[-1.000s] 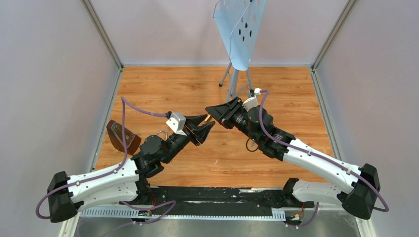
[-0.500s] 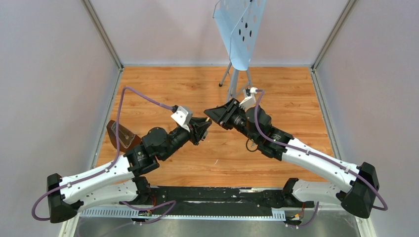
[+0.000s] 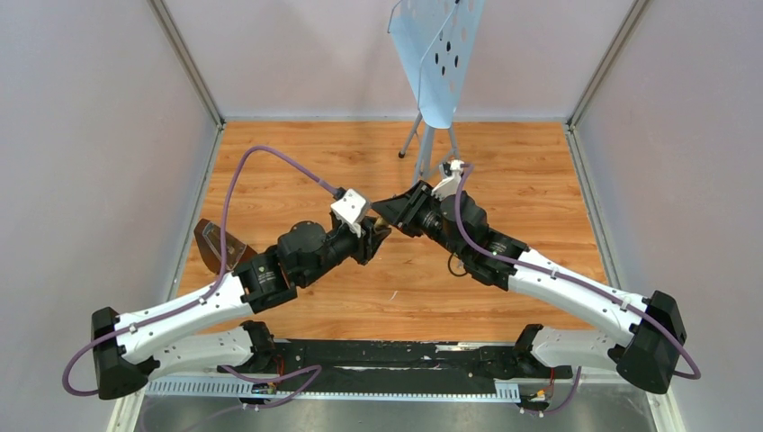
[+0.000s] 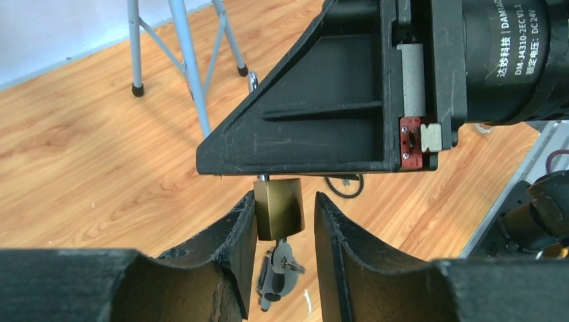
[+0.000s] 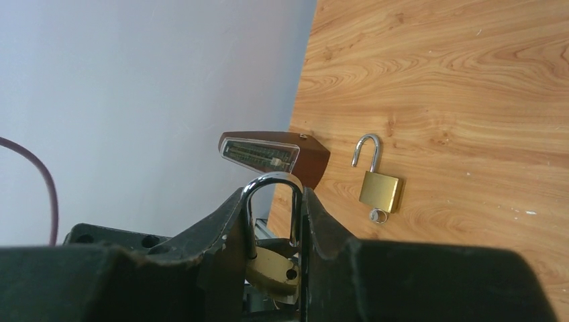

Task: Lock with the key
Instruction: Lock the lock.

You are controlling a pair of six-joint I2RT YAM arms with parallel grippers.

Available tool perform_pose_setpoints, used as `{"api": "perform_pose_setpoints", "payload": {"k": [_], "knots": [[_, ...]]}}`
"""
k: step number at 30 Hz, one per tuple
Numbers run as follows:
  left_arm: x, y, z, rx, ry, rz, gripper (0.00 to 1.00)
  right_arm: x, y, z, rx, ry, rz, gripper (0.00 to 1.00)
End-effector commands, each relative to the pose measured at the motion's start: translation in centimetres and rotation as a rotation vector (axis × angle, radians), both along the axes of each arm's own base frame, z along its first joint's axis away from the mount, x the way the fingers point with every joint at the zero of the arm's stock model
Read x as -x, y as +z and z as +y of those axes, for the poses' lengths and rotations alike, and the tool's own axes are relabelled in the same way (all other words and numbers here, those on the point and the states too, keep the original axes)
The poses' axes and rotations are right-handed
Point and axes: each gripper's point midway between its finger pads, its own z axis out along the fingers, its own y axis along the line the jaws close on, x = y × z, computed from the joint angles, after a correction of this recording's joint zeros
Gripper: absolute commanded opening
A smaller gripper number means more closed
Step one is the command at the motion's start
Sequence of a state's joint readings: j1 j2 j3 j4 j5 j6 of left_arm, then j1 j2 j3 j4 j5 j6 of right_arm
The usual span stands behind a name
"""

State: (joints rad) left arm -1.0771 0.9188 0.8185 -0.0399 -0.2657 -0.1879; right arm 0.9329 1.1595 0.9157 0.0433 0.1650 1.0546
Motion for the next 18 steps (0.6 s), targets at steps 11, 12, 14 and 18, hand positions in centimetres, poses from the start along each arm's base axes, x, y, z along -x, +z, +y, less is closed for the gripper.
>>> {"api": "perform_pose_setpoints", "payload": {"k": [11,12,14,18], "knots": [[0.7,3.8,1.6,0.413,0.038,-0.060,0.53,0.2,4.5,-1.0,-0.249,-0.058,0.070,0.00],[0.8,3.6,1.7,0.420,0.037,-0.061,0.57,0.2,4.6,-1.1,-0.252,-0.058,0.071,0.00],[0.9,4.1,2.1,0.440,0.035,-0.078,0.61,0.3,4.7,-1.1,-0.261,-0.055,0.076,0.00],[0.9,4.6,2.3,0.442,0.037,-0.108,0.68,0.4,4.9,-1.0,-0.272,-0.048,0.083,0.00]]}}
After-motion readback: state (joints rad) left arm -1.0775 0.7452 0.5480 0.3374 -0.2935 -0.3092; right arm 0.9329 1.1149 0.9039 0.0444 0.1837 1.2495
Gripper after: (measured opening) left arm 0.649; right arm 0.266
